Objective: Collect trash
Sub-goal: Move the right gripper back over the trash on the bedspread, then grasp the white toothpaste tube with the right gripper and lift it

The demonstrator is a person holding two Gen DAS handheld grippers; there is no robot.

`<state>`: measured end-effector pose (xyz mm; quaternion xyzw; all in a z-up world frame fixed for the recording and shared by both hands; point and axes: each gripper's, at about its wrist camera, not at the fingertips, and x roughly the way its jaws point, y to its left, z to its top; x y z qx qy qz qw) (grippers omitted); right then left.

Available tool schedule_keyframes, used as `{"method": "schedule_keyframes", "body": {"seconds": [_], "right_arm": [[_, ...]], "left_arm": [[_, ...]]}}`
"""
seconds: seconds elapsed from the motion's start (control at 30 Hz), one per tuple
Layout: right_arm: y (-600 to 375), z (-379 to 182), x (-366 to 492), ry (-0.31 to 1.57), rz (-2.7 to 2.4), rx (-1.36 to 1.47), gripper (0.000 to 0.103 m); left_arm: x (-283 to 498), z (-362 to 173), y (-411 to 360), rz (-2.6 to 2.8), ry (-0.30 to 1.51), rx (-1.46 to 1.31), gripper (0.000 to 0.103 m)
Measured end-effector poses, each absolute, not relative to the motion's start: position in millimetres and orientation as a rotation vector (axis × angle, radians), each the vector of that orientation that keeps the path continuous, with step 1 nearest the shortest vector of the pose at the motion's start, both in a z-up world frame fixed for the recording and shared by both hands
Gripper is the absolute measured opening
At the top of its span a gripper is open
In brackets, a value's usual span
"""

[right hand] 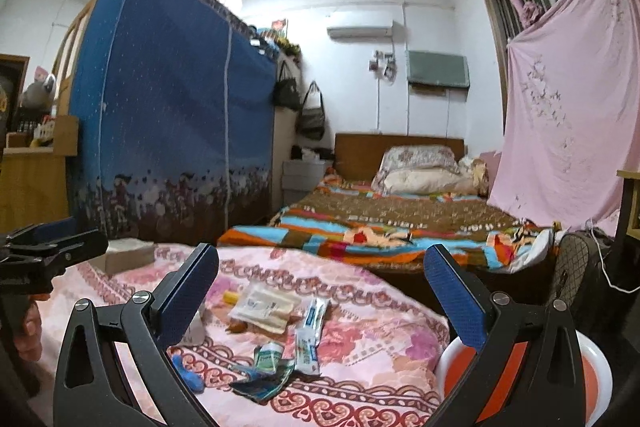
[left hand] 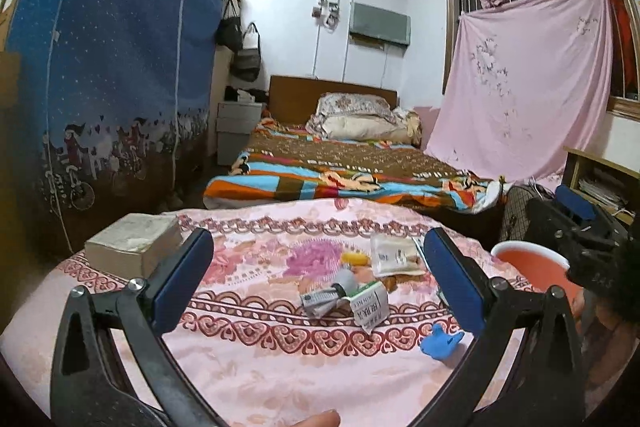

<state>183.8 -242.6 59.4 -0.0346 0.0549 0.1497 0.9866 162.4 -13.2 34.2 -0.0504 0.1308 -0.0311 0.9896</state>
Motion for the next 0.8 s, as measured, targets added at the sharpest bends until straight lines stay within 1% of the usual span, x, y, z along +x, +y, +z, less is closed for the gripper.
{"method": "schedule_keyframes", "body": {"seconds": [0.07, 0.13, 0.17, 0.2, 0.23, 0.27, 0.3, 0.33, 0.37, 0.4, 0.43, 0.5, 0.57, 0.67, 0.73, 0.8], "right_arm": [[-240.2, 54.8, 193.6, 0.180, 0.295, -0.069, 0.102], [-240.2, 51.7, 202.9, 0.239, 0.293, -0.060, 0.093], [-240.6, 50.4, 207.7, 0.272, 0.281, -0.055, 0.086], [-241.5, 48.7, 212.8, 0.310, 0.270, -0.050, 0.081], [-242.4, 45.7, 218.6, 0.352, 0.264, -0.042, 0.080], [-243.9, 42.8, 223.8, 0.391, 0.266, -0.031, 0.074], [-246.2, 39.9, 229.3, 0.426, 0.273, -0.015, 0.068], [-249.0, 37.0, 234.3, 0.461, 0.277, 0.003, 0.066], [-251.7, 33.9, 238.5, 0.490, 0.280, 0.019, 0.060], [-253.9, 30.9, 242.6, 0.518, 0.283, 0.034, 0.056], [-255.3, 27.9, 246.0, 0.541, 0.287, 0.044, 0.054], [-256.5, 22.1, 252.1, 0.585, 0.302, 0.056, 0.049], [-254.2, 16.0, 257.8, 0.634, 0.326, 0.058, 0.048], [-247.5, 9.0, 266.4, 0.702, 0.351, 0.045, 0.046], [-244.0, 3.7, 271.0, 0.742, 0.363, 0.034, 0.044], [-241.7, -0.2, 274.6, 0.770, 0.373, 0.031, 0.041]], "left_arm": [[166.2, 33.0, -17.4, -0.064, 0.290, -0.086, 0.092], [173.8, 30.4, -20.7, -0.073, 0.335, -0.073, 0.091], [179.8, 28.2, -22.6, -0.082, 0.370, -0.066, 0.090], [186.0, 25.6, -24.8, -0.098, 0.407, -0.060, 0.088], [189.5, 24.0, -26.5, -0.106, 0.429, -0.056, 0.084], [193.9, 22.2, -28.6, -0.116, 0.457, -0.048, 0.081], [196.7, 20.7, -30.6, -0.126, 0.476, -0.043, 0.076], [199.7, 18.7, -32.5, -0.138, 0.498, -0.037, 0.071], [203.1, 16.6, -35.0, -0.153, 0.525, -0.031, 0.068], [205.0, 14.5, -35.8, -0.161, 0.539, -0.029, 0.064], [208.1, 12.2, -37.7, -0.176, 0.565, -0.027, 0.059], [212.7, 8.1, -39.2, -0.199, 0.601, -0.028, 0.055], [218.6, 3.2, -40.6, -0.220, 0.651, -0.038, 0.051], [227.8, -4.2, -41.5, -0.237, 0.720, -0.056, 0.042], [233.4, -7.8, -39.8, -0.238, 0.754, -0.068, 0.032], [237.9, -11.8, -38.9, -0.248, 0.786, -0.088, 0.027]]}}
